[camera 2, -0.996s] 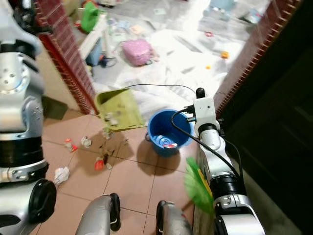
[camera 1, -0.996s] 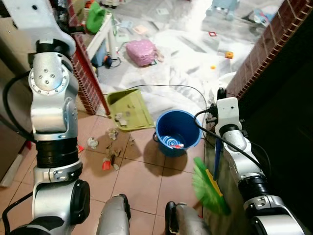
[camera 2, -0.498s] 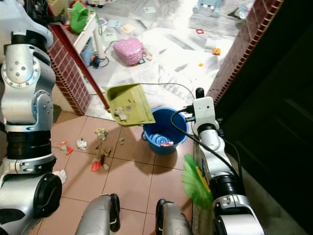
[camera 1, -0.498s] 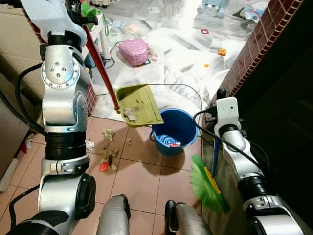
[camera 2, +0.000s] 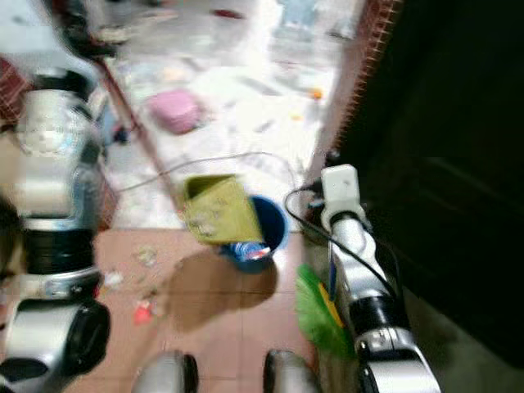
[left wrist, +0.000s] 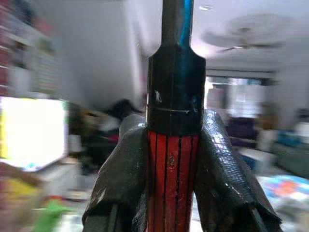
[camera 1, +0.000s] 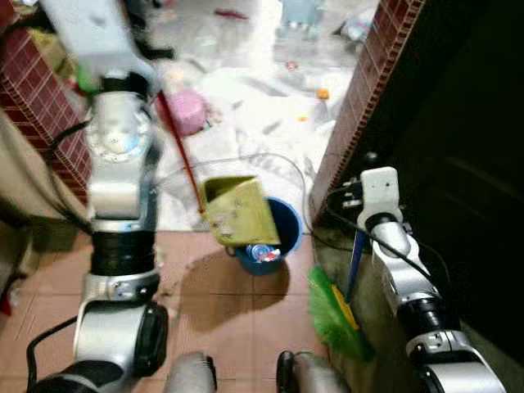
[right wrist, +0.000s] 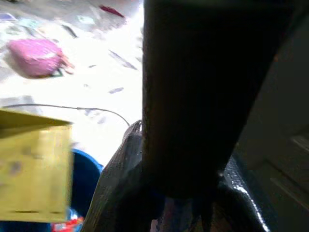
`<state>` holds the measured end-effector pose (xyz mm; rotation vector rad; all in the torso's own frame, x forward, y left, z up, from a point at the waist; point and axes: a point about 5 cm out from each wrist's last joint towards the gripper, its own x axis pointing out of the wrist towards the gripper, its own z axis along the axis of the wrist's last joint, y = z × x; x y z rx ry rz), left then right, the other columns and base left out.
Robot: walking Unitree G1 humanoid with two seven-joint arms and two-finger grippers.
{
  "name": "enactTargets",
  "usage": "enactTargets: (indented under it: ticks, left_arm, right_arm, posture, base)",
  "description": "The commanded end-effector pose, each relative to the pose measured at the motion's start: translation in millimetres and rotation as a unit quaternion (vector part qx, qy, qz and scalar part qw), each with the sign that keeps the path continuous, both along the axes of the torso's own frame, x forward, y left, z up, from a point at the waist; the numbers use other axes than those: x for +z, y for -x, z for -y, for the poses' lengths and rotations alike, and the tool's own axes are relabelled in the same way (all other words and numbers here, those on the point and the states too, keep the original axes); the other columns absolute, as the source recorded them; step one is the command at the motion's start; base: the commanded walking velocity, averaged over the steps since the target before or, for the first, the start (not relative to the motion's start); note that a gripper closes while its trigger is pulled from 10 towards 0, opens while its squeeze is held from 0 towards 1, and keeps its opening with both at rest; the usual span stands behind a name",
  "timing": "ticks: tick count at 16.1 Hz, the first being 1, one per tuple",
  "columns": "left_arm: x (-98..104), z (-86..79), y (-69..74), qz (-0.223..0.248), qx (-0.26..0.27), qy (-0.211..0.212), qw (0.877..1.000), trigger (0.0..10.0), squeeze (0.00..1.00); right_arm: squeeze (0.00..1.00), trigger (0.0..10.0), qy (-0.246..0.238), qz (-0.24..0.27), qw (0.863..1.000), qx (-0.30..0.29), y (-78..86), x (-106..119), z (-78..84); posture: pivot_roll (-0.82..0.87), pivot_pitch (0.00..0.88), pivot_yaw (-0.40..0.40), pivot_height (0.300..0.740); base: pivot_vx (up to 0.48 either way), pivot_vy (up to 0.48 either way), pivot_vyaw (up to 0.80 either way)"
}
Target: Sweep floor
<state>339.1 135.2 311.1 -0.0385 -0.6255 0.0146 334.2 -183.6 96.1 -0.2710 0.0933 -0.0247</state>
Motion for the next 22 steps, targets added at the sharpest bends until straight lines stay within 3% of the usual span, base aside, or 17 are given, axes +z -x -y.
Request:
enactTargets:
  ticks: [1, 9, 15, 22]
  left_arm:
    - [21, -9.4, 8.7, 0.056, 0.013, 0.003, 0.998, 10.0, 0.0]
    - [22, -12.0, 10.2, 0.059, 0.025, -0.002, 0.998, 10.0, 0.0]
    - [16, -9.1, 8.6, 0.056, 0.026, -0.038, 0.997, 10.0, 0.0]
    - [-9, 25.6, 11.5, 0.071, -0.024, -0.13, 0.989, 10.0, 0.0]
  right_arm:
    - [0.0, 10.0, 0.019, -0.028, 0.999, -0.001, 2.7, -10, 1.4]
    - [0.0, 10.0, 0.02, -0.036, 0.999, 0.0, 4.8, -13, 4.3]
    - [0.0, 10.0, 0.02, -0.04, 0.999, 0.003, 4.5, -14, 4.9]
    - [0.0, 10.0, 0.014, -0.031, 0.999, 0.004, 3.5, -10, 3.4]
  posture:
    - [0.0, 0.109, -0.019, 0.74]
    - [0.0, 0.112, -0.022, 0.74]
    - [0.0, 0.109, -0.026, 0.74]
    - [-0.01, 0.118, -0.02, 0.74]
  base:
    - [0.364, 0.0, 0.0]
    - [0.086, 0.0, 0.0]
    - [0.0, 0.0, 0.0]
    - [0.0, 0.0, 0.0]
